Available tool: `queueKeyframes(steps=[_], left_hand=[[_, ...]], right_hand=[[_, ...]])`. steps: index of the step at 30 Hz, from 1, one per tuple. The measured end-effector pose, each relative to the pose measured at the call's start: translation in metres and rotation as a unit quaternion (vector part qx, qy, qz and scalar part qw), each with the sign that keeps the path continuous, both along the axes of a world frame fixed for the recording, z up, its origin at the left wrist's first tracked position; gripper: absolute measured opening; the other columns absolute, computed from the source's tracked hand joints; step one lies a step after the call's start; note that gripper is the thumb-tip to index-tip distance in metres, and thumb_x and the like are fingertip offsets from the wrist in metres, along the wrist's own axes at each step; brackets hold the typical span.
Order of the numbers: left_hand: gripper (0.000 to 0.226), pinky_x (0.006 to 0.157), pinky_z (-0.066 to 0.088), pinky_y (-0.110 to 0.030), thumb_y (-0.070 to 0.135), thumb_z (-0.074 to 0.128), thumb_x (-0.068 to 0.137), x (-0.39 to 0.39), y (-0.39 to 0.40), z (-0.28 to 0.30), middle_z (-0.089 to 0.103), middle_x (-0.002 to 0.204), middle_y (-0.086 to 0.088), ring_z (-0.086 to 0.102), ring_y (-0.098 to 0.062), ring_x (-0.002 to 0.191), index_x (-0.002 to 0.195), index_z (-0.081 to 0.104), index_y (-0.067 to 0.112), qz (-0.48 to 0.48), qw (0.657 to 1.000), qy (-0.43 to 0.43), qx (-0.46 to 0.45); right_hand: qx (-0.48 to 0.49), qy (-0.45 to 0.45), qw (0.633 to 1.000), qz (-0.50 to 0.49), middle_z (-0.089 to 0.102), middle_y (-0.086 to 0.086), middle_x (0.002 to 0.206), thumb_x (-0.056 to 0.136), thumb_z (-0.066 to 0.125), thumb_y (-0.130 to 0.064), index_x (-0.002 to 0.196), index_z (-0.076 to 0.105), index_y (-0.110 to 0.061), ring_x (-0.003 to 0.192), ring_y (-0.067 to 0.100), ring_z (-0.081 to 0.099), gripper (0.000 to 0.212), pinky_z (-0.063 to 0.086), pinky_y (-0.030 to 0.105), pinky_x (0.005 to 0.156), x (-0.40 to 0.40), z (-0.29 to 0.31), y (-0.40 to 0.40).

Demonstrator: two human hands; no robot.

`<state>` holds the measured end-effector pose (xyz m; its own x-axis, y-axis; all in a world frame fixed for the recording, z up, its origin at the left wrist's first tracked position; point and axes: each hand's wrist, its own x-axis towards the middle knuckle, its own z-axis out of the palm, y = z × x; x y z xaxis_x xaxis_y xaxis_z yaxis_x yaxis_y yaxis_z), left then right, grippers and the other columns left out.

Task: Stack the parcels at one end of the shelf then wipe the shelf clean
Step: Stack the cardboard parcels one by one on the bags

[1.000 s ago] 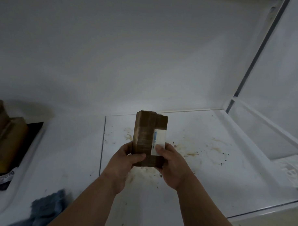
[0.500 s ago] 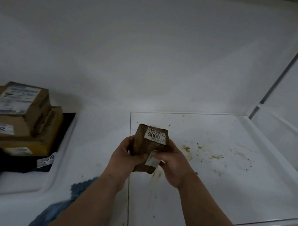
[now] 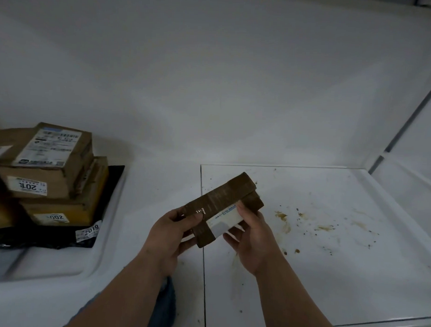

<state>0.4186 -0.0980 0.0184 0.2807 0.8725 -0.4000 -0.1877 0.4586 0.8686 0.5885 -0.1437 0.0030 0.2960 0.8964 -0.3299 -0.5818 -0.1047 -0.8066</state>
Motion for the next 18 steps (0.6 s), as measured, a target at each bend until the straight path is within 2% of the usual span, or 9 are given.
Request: queueKeyframes(steps=[3,6,9,14,18], left_hand=[[0.025,0.079,0.058,-0.037,0.015,0.07,0.084,-0.002,0.0,0.007,0.075,0.098,-0.007,0.07,-0.024,0.097,0.109,0.068,0.013,-0.004,1.0,-0.004,0.006],[0.02,0.076,0.058,-0.036,0.015,0.069,0.085,-0.005,0.001,0.012,0.076,0.094,-0.007,0.07,-0.024,0.095,0.105,0.069,0.013,0.003,1.0,-0.004,0.006],[0.019,0.075,0.059,-0.037,0.014,0.069,0.085,-0.007,0.002,0.015,0.076,0.091,-0.008,0.071,-0.025,0.092,0.104,0.069,0.01,0.015,1.0,-0.002,0.006],[0.019,0.068,0.06,-0.034,0.018,0.07,0.085,-0.006,0.002,0.014,0.076,0.088,-0.007,0.071,-0.024,0.088,0.102,0.068,0.011,0.033,0.999,-0.004,0.014],[0.032,0.076,0.059,-0.036,0.029,0.071,0.082,-0.005,0.003,0.013,0.075,0.096,-0.007,0.069,-0.025,0.094,0.11,0.066,0.015,0.018,1.0,0.002,0.021]], right_hand=[[0.024,0.004,0.999,-0.044,0.069,0.011,0.111,0.078,0.071,-0.04,0.126,0.053,-0.026,0.109,0.031,0.063,0.053,0.049,0.047,0.095,0.003,0.002,0.003],[0.022,0.01,0.999,-0.046,0.07,0.011,0.108,0.088,0.065,-0.036,0.125,0.056,-0.023,0.107,0.03,0.065,0.04,0.051,0.043,0.091,0.004,0.003,0.003],[0.01,0.027,0.999,-0.039,0.07,0.013,0.111,0.092,0.062,-0.033,0.125,0.058,-0.019,0.106,0.031,0.066,0.037,0.052,0.042,0.089,0.004,0.003,0.002],[-0.011,0.067,0.997,-0.038,0.065,0.019,0.122,0.094,0.058,-0.033,0.122,0.059,-0.016,0.11,0.035,0.063,0.032,0.05,0.045,0.094,0.002,0.0,0.0],[-0.014,0.079,0.995,-0.055,0.065,0.017,0.121,0.095,0.057,-0.034,0.121,0.059,-0.019,0.109,0.034,0.062,0.03,0.05,0.044,0.091,0.001,-0.002,0.0]])
